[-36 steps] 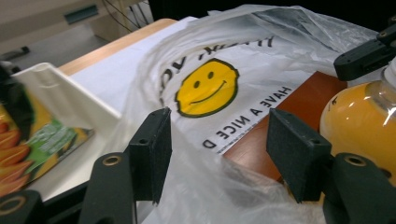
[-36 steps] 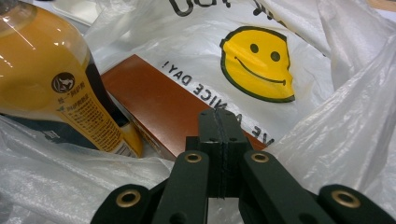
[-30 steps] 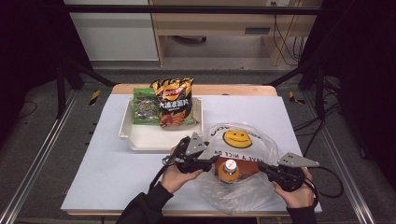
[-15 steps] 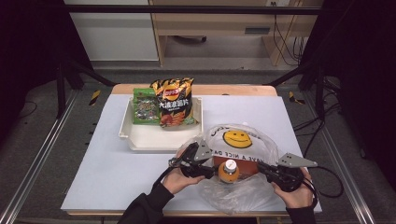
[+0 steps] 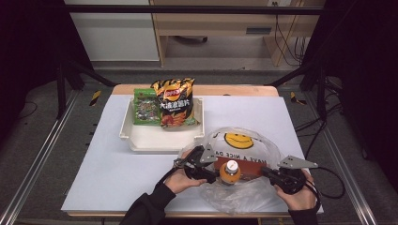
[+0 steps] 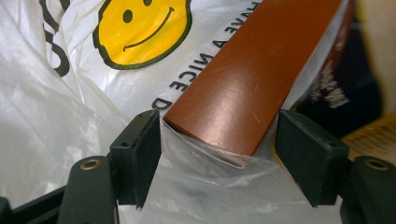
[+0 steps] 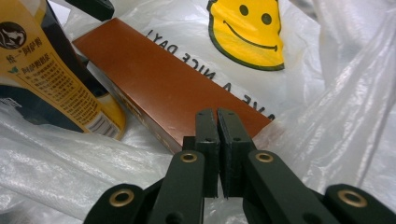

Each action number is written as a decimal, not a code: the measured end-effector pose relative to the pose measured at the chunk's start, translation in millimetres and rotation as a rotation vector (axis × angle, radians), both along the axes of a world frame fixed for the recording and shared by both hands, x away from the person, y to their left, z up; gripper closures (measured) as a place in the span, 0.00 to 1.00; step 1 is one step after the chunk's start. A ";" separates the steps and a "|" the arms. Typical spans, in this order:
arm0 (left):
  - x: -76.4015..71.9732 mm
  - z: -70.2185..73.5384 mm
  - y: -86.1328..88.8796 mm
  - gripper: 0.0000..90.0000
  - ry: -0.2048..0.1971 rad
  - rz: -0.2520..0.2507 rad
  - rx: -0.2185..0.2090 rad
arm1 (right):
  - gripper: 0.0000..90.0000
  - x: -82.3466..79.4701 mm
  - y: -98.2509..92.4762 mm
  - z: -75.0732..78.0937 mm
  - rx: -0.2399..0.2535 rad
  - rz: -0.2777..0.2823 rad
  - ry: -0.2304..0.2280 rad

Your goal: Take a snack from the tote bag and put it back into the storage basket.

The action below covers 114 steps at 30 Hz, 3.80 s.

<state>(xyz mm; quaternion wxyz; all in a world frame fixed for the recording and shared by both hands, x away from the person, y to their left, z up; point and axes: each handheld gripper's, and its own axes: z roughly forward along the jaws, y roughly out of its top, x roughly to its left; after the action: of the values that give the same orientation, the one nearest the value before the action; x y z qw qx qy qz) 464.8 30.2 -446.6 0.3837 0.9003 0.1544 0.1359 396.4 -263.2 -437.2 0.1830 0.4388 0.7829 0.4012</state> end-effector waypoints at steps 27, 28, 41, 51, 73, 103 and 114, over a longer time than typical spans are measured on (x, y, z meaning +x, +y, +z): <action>8.6 -19.8 3.5 0.61 0.049 0.036 0.042 | 0.92 -4.2 -25.1 -1.2 -0.068 -0.152 -0.011; 8.6 -20.3 3.9 0.61 0.049 0.034 0.046 | 0.86 -3.8 -26.5 -2.5 -0.079 -0.156 -0.012; 10.6 -14.4 10.6 0.52 0.056 0.070 -0.005 | 0.52 -4.2 -22.0 -6.5 -0.001 -0.070 -0.041; 13.8 -5.5 13.4 0.45 0.037 0.074 -0.034 | 0.44 -1.1 -14.6 -12.0 -0.037 -0.034 -0.010; 33.0 -1.9 -6.6 0.30 0.042 0.032 0.001 | 0.84 26.0 -18.4 -22.6 0.023 -0.080 -0.133; 21.7 19.6 -5.8 0.36 0.036 0.040 -0.040 | 0.75 19.8 -21.0 -16.1 0.088 -0.096 -0.185; 25.0 15.2 -8.9 0.36 0.053 -0.005 -0.034 | 0.71 19.9 -21.1 -17.4 0.078 -0.096 -0.172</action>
<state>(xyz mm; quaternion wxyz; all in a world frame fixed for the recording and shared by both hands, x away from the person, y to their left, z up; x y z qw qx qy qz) 489.7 21.3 -431.4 0.3952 0.8973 0.1644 0.1082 416.3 -284.3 -454.6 0.2512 0.4463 0.7263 0.4584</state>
